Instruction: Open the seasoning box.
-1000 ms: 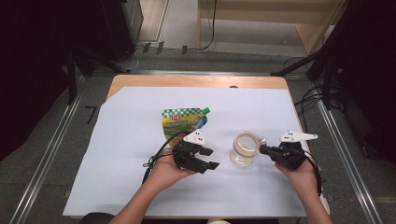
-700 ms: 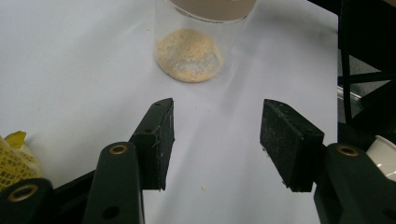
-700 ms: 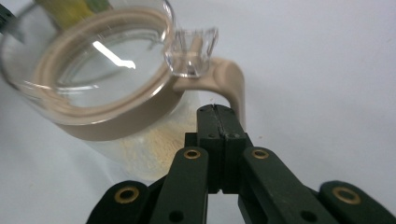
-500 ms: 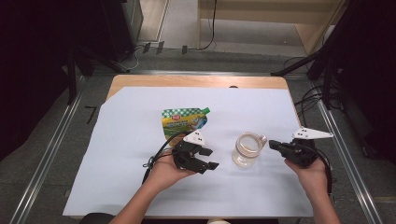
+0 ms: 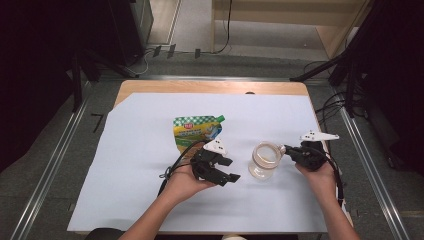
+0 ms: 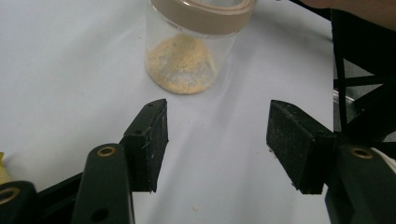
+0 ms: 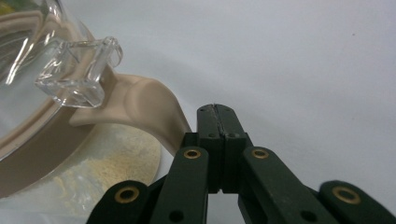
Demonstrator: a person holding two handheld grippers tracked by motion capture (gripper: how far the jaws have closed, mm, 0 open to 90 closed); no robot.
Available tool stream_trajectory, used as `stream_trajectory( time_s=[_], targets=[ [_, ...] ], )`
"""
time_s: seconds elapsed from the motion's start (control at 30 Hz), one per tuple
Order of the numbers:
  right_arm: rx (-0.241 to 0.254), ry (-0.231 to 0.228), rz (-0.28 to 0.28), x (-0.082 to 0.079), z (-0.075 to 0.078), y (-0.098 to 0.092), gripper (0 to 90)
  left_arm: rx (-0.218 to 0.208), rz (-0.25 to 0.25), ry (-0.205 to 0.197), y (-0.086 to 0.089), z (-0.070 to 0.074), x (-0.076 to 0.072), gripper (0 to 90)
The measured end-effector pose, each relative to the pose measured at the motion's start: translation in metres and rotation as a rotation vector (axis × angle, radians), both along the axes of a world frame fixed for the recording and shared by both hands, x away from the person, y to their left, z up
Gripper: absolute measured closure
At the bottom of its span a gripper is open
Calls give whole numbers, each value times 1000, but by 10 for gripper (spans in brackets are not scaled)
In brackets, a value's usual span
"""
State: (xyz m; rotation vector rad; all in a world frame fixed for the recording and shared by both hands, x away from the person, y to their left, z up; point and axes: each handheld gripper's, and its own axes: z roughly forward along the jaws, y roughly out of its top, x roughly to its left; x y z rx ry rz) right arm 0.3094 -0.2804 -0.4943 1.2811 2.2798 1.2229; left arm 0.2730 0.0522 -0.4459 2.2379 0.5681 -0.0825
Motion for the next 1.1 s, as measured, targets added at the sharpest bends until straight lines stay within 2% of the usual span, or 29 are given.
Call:
stream_trajectory(
  time_s=[0.1,0.27,0.33,0.47,0.67,0.73,0.8,0.9,1.03,1.1],
  targets=[
    [21,6,-5,0,-1,-1,900,-8,-4,-7,0,0,0,366],
    [15,5,-14,-1,-1,0,900,-25,-9,-2,-1,-1,1,338],
    [20,10,4,-1,-2,2,900,-22,-20,11,-1,-2,1,344],
    [-47,9,40,-5,-4,17,900,-16,-21,-4,-4,-2,0,338],
    [-47,7,95,-13,-3,37,900,-38,-16,6,-3,-1,1,247],
    [-43,12,109,-14,-3,41,900,-48,-19,8,-3,-1,0,240],
    [-40,13,124,-16,-3,44,900,-40,-29,0,-4,-2,0,241],
    [-34,14,133,-18,-4,49,900,-31,-19,-18,-5,-2,0,229],
    [-35,18,138,-20,-3,51,900,-64,-5,-1,-6,-4,3,194],
    [-30,21,135,-20,-3,51,900,-44,1,-3,-10,-7,4,170]
  ],
)
